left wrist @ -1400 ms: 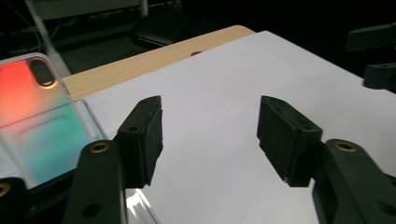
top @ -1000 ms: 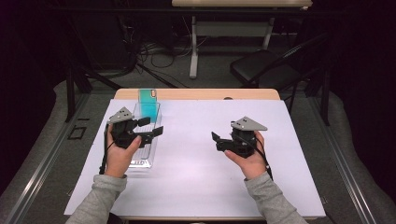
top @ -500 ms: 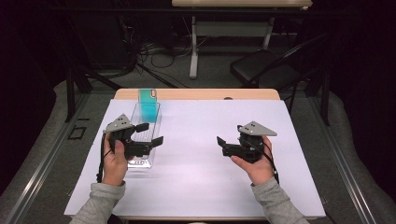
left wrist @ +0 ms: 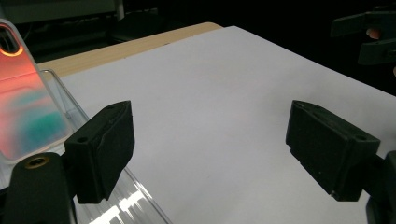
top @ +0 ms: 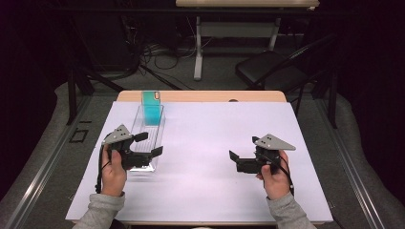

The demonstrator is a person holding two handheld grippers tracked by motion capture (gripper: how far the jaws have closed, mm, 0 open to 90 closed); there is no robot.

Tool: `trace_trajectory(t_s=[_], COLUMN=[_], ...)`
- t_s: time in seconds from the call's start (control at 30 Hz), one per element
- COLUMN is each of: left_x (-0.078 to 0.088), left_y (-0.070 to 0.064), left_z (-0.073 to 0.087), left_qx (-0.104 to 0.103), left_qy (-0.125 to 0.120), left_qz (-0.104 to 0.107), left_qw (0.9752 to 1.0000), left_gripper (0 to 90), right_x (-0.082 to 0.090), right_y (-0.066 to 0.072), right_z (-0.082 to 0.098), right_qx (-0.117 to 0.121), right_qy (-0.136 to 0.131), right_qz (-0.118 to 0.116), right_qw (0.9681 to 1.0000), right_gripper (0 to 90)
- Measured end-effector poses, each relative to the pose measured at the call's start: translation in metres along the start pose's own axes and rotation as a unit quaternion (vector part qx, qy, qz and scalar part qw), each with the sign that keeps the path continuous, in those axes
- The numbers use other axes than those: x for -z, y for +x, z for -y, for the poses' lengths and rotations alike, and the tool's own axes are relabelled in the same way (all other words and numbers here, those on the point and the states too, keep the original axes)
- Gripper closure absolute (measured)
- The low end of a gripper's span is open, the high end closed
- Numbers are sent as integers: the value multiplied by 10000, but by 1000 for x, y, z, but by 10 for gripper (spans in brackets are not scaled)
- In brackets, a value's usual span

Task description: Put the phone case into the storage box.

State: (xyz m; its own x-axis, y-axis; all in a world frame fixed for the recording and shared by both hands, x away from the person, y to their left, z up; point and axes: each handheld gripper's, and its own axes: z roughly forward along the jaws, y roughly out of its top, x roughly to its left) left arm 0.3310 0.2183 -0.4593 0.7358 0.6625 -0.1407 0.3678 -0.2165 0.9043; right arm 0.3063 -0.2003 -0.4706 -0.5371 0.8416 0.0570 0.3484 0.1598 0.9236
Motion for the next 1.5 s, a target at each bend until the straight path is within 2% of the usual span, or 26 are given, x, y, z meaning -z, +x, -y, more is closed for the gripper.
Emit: trace_trajectory(t_s=[0.07, 0.2, 0.37, 0.53, 0.7, 0.97, 1.23, 1.5], left_x=[1, 3, 7, 12, 15, 21, 21, 20], left_y=[1, 3, 5, 8, 14, 21, 26, 28], left_z=[3, 8, 13, 19, 24, 32, 36, 39], left_qx=[42, 49, 33, 114, 286, 457, 545, 571], left_qy=[6, 21, -106, -225, -336, -349, -361, -287], left_qz=[37, -23, -95, -157, -211, -428, -448, -493], left_qw=[10000, 10000, 9999, 9996, 9988, 9974, 9969, 9967], left_gripper=[155, 155, 155, 156, 155, 155, 155, 155], right_x=[2, 7, 12, 17, 20, 24, 21, 16], right_y=[-2, -6, -10, -14, -17, -23, -30, -28], right_z=[3, 9, 15, 19, 21, 28, 35, 41], right_qx=[-13, -40, -89, -105, -154, -146, -136, -135], right_qy=[19, 94, 74, 33, 2, 97, 147, 248], right_qz=[16, 51, 175, 178, 225, 359, 452, 441], right_qw=[10000, 9999, 9998, 9998, 9996, 9992, 9988, 9986], right_gripper=[7, 0, 0, 0, 0, 0, 0, 0])
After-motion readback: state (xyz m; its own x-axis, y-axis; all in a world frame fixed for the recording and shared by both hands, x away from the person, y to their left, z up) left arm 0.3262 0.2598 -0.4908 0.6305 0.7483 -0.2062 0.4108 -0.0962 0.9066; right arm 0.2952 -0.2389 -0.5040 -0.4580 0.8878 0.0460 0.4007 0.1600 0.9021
